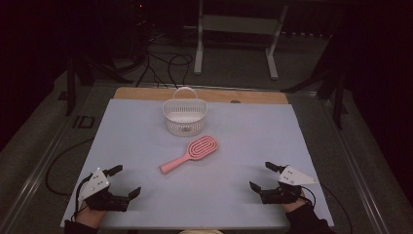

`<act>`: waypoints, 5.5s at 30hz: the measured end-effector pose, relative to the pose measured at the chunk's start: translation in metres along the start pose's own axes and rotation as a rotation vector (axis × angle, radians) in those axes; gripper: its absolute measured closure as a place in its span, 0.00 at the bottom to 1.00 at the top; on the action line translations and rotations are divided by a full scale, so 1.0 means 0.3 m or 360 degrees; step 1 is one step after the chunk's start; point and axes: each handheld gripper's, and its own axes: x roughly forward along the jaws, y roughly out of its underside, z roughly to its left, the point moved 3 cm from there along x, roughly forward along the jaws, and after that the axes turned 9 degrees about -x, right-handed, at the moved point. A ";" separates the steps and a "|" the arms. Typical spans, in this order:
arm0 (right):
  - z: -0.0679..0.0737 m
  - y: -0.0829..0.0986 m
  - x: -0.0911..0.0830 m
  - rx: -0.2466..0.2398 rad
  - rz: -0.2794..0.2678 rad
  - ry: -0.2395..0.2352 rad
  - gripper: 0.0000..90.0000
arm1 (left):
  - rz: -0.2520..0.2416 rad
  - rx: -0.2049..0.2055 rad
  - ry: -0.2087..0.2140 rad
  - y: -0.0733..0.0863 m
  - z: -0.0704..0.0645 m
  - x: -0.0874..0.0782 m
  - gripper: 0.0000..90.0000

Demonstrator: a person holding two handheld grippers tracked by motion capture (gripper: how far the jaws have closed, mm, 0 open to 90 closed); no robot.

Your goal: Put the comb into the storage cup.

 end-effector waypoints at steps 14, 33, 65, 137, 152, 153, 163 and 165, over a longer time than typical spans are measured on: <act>-0.011 -0.002 -0.002 0.0050 -0.0015 0.0032 0.09 | 0.0029 0.0005 -0.0021 0.003 -0.004 -0.006 0.00; 0.008 -0.021 -0.013 0.0028 -0.0040 0.0060 0.09 | 0.0049 0.0049 0.0010 -0.023 -0.025 -0.011 0.00; 0.010 -0.033 -0.007 0.0059 -0.0076 0.0067 0.09 | 0.0141 0.0083 0.0077 -0.186 -0.035 -0.028 0.00; 0.011 -0.037 -0.008 0.0081 -0.0094 0.0033 0.09 | 0.0656 0.0318 0.0199 -0.411 -0.101 0.327 0.00; 0.012 -0.037 -0.007 0.0082 -0.0097 0.0033 0.09 | 0.0796 0.0356 0.0211 -0.414 -0.133 0.414 0.00; 0.012 -0.037 -0.006 0.0086 -0.0094 0.0034 0.09 | 0.0809 0.0358 0.0214 -0.414 -0.137 0.426 0.00; 0.013 -0.036 -0.006 0.0086 -0.0092 0.0031 0.09 | 0.0905 0.0369 0.0225 -0.404 -0.153 0.494 0.00; 0.013 -0.036 -0.006 0.0086 -0.0093 0.0029 0.09 | 0.0917 0.0362 0.0228 -0.400 -0.155 0.503 0.00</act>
